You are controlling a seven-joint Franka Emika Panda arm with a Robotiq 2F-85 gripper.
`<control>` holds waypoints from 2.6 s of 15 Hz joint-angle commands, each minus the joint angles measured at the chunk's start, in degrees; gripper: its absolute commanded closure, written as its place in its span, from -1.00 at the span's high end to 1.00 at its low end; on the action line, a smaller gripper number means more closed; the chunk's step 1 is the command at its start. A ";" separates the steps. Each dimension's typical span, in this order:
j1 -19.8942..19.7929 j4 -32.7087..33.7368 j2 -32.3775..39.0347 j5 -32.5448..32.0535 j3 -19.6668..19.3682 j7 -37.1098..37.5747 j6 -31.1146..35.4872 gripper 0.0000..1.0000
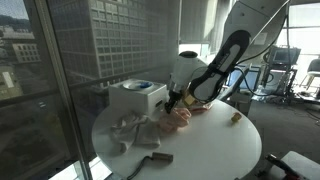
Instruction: Pick up all the items on the table and put them into the plastic
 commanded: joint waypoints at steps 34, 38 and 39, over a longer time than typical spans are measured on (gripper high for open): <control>2.41 -4.04 -14.27 7.58 -9.80 -6.20 -10.70 -0.72; 2.01 -6.39 -21.37 0.38 -13.90 5.15 -11.27 -0.71; 1.76 -6.26 -22.20 -1.27 -14.49 7.37 -12.02 -0.71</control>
